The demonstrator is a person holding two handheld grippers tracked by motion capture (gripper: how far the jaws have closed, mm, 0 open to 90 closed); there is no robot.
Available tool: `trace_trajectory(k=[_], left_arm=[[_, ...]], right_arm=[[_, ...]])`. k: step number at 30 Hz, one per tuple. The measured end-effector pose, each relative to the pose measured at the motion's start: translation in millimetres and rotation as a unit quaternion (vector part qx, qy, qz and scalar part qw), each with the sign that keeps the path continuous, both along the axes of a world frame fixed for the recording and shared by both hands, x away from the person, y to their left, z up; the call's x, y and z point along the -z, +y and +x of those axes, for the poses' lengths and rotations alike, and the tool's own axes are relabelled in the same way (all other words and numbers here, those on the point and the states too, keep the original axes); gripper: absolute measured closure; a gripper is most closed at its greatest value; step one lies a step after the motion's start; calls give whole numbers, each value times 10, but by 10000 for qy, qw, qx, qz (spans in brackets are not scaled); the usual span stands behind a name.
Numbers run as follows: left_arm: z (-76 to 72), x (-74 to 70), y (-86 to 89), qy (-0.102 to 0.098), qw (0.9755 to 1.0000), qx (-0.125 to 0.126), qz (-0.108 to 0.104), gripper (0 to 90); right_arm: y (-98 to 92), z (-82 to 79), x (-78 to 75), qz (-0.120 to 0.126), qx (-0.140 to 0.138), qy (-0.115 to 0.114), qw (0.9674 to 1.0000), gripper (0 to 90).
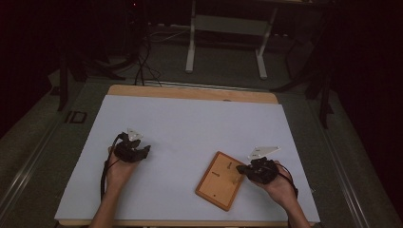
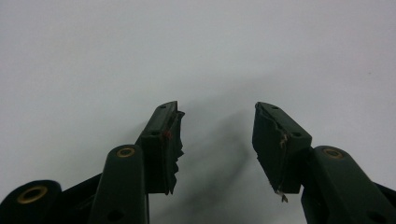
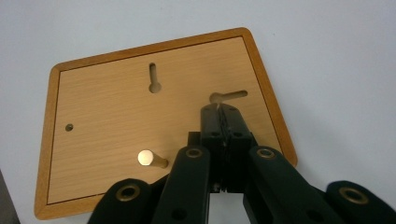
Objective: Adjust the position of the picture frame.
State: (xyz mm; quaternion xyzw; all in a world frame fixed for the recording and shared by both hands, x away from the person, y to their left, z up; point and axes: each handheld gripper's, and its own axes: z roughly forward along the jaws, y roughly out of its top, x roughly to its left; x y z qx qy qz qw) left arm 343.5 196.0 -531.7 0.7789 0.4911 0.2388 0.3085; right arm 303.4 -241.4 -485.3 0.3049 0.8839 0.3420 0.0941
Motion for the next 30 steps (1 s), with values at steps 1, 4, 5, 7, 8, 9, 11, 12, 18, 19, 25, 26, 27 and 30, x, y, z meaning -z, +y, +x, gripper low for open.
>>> trace_trajectory(k=[1, 4, 5, 7, 8, 9, 11, 12, 18, 19, 25, 26, 27, 30], left_arm=[[0, 1, 0, 1, 10000, -1, -3, 512], [1, 2, 0, 8, 10000, 7, 5, 512], [0, 2, 0, 12, 10000, 10, 8, 512], [0, 1, -2, 21, 10000, 8, 25, 511], [0, 3, -2, 22, 10000, 7, 26, 511], [1, 4, -3, 25, 10000, 4, 25, 511], [2, 7, -5, 28, 10000, -2, 25, 510], [2, 9, -6, 31, 10000, -4, 29, 510], [2, 11, -16, 29, 10000, -5, 85, 510], [2, 11, -16, 30, 9999, 1, 96, 509], [3, 14, -13, 32, 10000, -12, 87, 508], [3, 15, -13, 32, 10000, -12, 89, 507], [4, 16, -14, 41, 9999, -7, 92, 507], [7, 18, -17, 59, 9999, 6, 111, 507]], right_arm=[[5, -3, 0, -10, -23, -7, 10000, 899], [25, -21, -7, -25, -59, -21, 10000, 899], [29, -23, -9, -31, -73, -44, 10000, 899], [34, -32, -18, 25, -66, -30, 10000, 888], [35, -33, -23, 58, -79, -40, 9999, 870], [37, -39, -31, 71, -79, -28, 9999, 854], [44, -49, -47, 107, -99, -41, 9999, 831], [52, -58, -56, 124, -96, -42, 9999, 821], [87, -103, -99, 236, -153, -21, 9996, 774], [92, -109, -98, 240, -174, -24, 9996, 767], [114, -139, -67, 269, -216, 33, 9994, 744], [117, -146, -59, 254, -216, 44, 9994, 744], [118, -150, -54, 246, -217, 57, 9994, 743], [124, -163, -23, 222, -233, 85, 9994, 737]])
